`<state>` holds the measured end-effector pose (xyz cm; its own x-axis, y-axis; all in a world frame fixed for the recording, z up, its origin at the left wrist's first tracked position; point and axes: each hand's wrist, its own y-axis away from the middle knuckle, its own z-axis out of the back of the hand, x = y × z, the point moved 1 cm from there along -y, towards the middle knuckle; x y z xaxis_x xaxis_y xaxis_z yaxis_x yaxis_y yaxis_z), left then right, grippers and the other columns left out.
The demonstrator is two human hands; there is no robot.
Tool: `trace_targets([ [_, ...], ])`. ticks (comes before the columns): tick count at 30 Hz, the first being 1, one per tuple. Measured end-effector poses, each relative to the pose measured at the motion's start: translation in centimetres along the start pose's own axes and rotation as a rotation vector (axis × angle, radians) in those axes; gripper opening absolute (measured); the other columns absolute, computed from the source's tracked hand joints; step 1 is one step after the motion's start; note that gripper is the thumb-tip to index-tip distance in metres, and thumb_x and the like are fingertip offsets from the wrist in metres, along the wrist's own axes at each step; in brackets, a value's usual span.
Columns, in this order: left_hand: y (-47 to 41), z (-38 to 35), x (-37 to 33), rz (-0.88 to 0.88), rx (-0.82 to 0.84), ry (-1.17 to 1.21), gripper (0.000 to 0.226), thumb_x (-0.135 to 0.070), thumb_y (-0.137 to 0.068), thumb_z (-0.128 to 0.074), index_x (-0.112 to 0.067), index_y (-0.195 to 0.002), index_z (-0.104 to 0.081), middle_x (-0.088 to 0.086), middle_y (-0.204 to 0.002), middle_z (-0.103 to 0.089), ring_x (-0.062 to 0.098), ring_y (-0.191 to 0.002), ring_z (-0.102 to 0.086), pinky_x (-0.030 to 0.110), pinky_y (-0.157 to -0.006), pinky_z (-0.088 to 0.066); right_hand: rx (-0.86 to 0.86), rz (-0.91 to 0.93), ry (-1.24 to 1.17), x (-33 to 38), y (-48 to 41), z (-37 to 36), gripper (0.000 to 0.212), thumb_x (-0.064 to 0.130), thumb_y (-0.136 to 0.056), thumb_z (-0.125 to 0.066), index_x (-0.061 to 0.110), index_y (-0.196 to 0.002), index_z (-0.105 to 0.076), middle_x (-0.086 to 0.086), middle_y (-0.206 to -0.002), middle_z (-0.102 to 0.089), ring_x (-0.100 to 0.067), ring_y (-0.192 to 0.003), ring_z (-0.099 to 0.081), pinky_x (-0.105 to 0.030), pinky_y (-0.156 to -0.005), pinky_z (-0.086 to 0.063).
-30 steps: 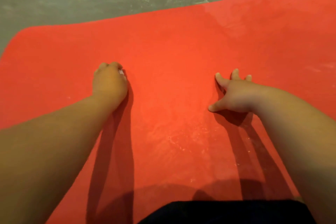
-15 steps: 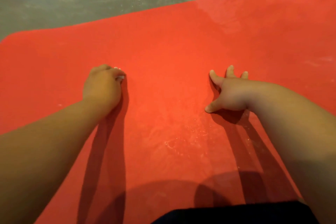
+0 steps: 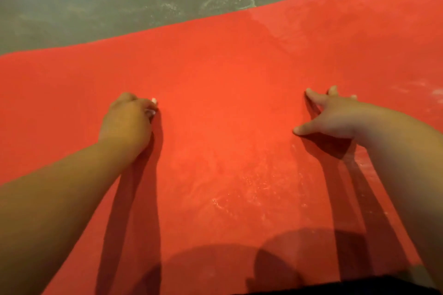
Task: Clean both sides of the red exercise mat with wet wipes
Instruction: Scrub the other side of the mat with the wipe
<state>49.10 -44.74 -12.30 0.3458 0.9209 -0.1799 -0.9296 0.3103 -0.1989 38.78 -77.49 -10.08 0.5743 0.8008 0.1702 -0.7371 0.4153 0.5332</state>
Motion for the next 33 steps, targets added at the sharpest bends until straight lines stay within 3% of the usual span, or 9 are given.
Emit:
trace_targets([
  [4, 1.9, -1.4, -6.0, 0.051, 0.023, 0.138, 0.025, -0.018, -0.094, -0.05, -0.013, -0.104, -0.072, 0.019, -0.096, -0.063, 0.037, -0.094, -0.058, 0.038, -0.081, -0.045, 0.043, -0.015, 0.035, 0.6, -0.4, 0.2, 0.114, 0.051, -0.07, -0.076, 0.037, -0.15, 0.003, -0.013, -0.157, 0.018, -0.051, -0.14, 0.008, -0.05, -0.116, -0.009],
  [9, 4.2, -2.1, -14.3, -0.702, 0.24, 0.268, 0.02, -0.024, -0.088, -0.054, -0.016, -0.096, -0.071, 0.003, -0.087, -0.064, 0.027, -0.081, -0.061, 0.029, -0.066, -0.048, 0.037, -0.003, -0.024, 0.3, -0.6, 0.0, 0.116, 0.047, -0.067, -0.08, 0.039, -0.15, 0.001, -0.01, -0.156, 0.021, -0.049, -0.139, 0.014, -0.051, -0.116, -0.006],
  [11, 1.1, -2.7, -12.9, -0.782, 0.203, 0.152, 0.035, -0.033, -0.092, -0.042, -0.013, -0.093, -0.071, 0.007, -0.087, -0.063, 0.03, -0.082, -0.061, 0.032, -0.067, -0.049, 0.046, 0.02, -0.054, -0.1, -0.6, -0.3, 0.116, 0.046, -0.066, -0.081, 0.042, -0.149, 0.0, -0.007, -0.156, 0.023, -0.047, -0.139, 0.017, -0.052, -0.116, -0.004],
  [13, -3.4, -3.3, -10.2, -0.627, 0.093, 0.017, 0.049, -0.034, -0.091, -0.032, -0.008, -0.092, -0.073, 0.014, -0.088, -0.064, 0.035, -0.086, -0.061, 0.038, -0.075, -0.049, 0.064, 0.046, -0.063, -0.3, -0.5, -0.3, 0.116, 0.046, -0.066, -0.081, 0.044, -0.148, 0.0, -0.006, -0.155, 0.025, -0.047, -0.138, 0.02, -0.054, -0.116, -0.002],
  [17, -6.0, -4.8, -9.3, -0.099, 0.022, 0.032, 0.026, -0.012, -0.094, -0.048, -0.005, -0.107, -0.07, 0.022, -0.1, -0.058, 0.039, -0.099, -0.054, 0.04, -0.085, -0.04, 0.085, 0.071, -0.048, -0.1, -0.8, -0.3, 0.116, 0.044, -0.067, -0.081, 0.045, -0.147, 0.003, -0.006, -0.154, 0.027, -0.049, -0.136, 0.022, -0.057, -0.115, -0.002],
  [25, -2.8, -3.8, -16.4, -0.846, 0.302, 0.198, 0.03, -0.03, -0.09, -0.05, -0.018, -0.105, -0.073, 0.006, -0.098, -0.065, 0.029, -0.095, -0.061, 0.034, -0.078, -0.047, 0.092, 0.085, -0.049, 0.0, -1.0, -0.3, 0.119, 0.045, -0.066, -0.082, 0.046, -0.147, 0.005, -0.005, -0.154, 0.029, -0.049, -0.135, 0.024, -0.056, -0.115, -0.001],
  [28, -8.8, -4.7, -14.4, -0.66, 0.189, -0.004, 0.028, -0.025, -0.093, -0.05, -0.017, -0.108, -0.072, 0.012, -0.101, -0.063, 0.034, -0.1, -0.059, 0.038, -0.082, -0.045, 0.096, 0.09, -0.043, -0.2, -1.1, -0.3, 0.117, 0.047, -0.068, -0.08, 0.046, -0.146, 0.007, -0.004, -0.153, 0.03, -0.049, -0.135, 0.025, -0.06, -0.114, -0.002],
  [31, -9.9, -5.9, -15.5, -0.323, 0.133, 0.061, 0.026, -0.018, -0.093, -0.054, -0.017, -0.113, -0.071, 0.014, -0.107, -0.062, 0.034, -0.105, -0.056, 0.037, -0.086, -0.042, 0.103, 0.097, -0.024, -0.3, -1.5, -0.3, 0.119, 0.049, -0.067, -0.08, 0.047, -0.145, 0.009, -0.003, -0.153, 0.032, -0.05, -0.135, 0.025, -0.066, -0.11, -0.007],
  [33, -8.0, -6.2, -18.4, -0.318, 0.186, 0.14, 0.025, -0.022, -0.093, -0.054, -0.021, -0.113, -0.07, 0.01, -0.109, -0.063, 0.03, -0.107, -0.056, 0.035, -0.087, -0.042, 0.11, 0.098, -0.016, -0.4, -1.8, -0.5, 0.121, 0.05, -0.065, -0.081, 0.048, -0.144, 0.011, -0.003, -0.152, 0.033, -0.051, -0.134, 0.025, -0.067, -0.109, -0.008],
])
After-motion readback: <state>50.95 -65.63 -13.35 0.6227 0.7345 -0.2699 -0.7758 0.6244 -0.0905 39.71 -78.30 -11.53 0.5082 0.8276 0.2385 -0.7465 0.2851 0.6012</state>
